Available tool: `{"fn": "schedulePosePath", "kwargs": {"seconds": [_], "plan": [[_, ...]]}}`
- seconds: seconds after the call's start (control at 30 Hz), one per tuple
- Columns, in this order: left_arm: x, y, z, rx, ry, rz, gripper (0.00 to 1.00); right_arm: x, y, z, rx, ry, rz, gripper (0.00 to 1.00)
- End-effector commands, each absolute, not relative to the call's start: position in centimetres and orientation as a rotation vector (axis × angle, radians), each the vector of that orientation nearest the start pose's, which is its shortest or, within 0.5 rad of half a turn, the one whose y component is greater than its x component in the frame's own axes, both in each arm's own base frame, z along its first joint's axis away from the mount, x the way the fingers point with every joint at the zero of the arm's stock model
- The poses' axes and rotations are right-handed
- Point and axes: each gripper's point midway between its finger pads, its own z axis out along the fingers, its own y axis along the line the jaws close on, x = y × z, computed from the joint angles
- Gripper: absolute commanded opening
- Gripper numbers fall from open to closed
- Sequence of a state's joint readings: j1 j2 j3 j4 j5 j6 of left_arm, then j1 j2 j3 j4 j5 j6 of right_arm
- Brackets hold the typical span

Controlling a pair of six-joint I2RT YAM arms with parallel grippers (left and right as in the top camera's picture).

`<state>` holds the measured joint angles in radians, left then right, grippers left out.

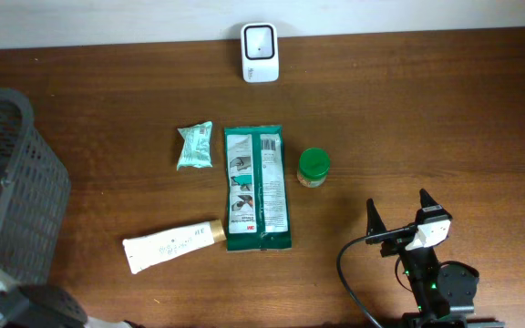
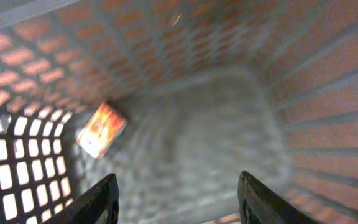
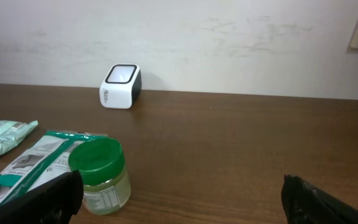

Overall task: Scan the item barcode
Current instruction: 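Grasp the small orange packet in the basket with the left gripper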

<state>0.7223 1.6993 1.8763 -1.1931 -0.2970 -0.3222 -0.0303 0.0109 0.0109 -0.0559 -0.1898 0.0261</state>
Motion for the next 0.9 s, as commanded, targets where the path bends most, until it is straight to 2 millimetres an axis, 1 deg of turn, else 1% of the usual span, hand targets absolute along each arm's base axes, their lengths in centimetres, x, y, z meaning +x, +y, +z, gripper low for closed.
{"fn": "schedulePosePath", "kwargs": {"seconds": [0.0, 0.03, 0.07, 0.1, 0.17, 0.23, 0.27, 0.33, 0.4, 0.43, 0.47, 0.53, 0.6, 0.7, 0.8, 0.87], "plan": [[22.8, 33.3, 20.9, -1.609, 2.286, 0.664, 0.60, 24.4, 2.6, 16.1, -0.104, 1.627, 0.156, 0.98], [21.6, 33.5, 18.9, -1.652, 2.306, 0.665, 0.60, 24.4, 2.6, 16.1, -0.104, 1.627, 0.156, 0.98], [19.7, 33.8, 16.0, -1.716, 2.325, 0.682, 0.61, 24.4, 2.6, 16.1, -0.104, 1.627, 0.156, 0.98], [18.6, 34.0, 14.5, -1.743, 2.332, 0.702, 0.63, 24.4, 2.6, 16.1, -0.104, 1.627, 0.156, 0.98], [17.6, 34.4, 11.8, -1.674, 2.408, 0.704, 0.63, 24.4, 2.6, 16.1, -0.104, 1.627, 0.156, 0.98], [17.5, 35.3, 10.6, -1.595, 2.430, 0.723, 0.63, 24.4, 2.6, 16.1, -0.104, 1.627, 0.156, 0.98], [17.8, 36.0, 10.4, -1.551, 2.429, 0.741, 0.63, 24.4, 2.6, 16.1, -0.104, 1.626, 0.156, 0.99], [18.2, 36.7, 10.1, -1.504, 2.432, 0.758, 0.63, 24.4, 2.6, 16.1, -0.105, 1.627, 0.157, 0.98], [18.6, 37.1, 9.2, -1.407, 2.511, 0.774, 0.64, 24.4, 2.6, 16.1, -0.105, 1.627, 0.157, 0.98], [18.5, 37.3, 8.2, -1.376, 2.561, 0.772, 0.64, 24.4, 2.6, 16.1, -0.104, 1.627, 0.156, 0.98], [18.3, 37.3, 7.3, -1.383, 2.582, 0.764, 0.64, 24.4, 2.6, 16.1, -0.105, 1.627, 0.157, 0.98], [18.0, 37.5, 5.4, -1.390, 2.626, 0.751, 0.61, 24.4, 2.6, 16.1, -0.104, 1.627, 0.156, 0.98], [18.0, 38.3, 4.3, -1.340, 2.658, 0.762, 0.57, 24.4, 2.6, 16.1, -0.105, 1.627, 0.157, 0.98], [17.4, 39.2, 3.7, -1.364, 2.640, 0.772, 0.57, 24.4, 2.6, 16.1, -0.105, 1.627, 0.156, 0.98], [16.7, 39.6, 2.7, -1.372, 2.662, 0.768, 0.58, 24.4, 2.6, 16.1, -0.105, 1.627, 0.157, 0.98], [16.1, 39.7, 1.8, -1.395, 2.678, 0.756, 0.55, 24.4, 2.6, 16.1, -0.104, 1.627, 0.156, 0.98]]}}
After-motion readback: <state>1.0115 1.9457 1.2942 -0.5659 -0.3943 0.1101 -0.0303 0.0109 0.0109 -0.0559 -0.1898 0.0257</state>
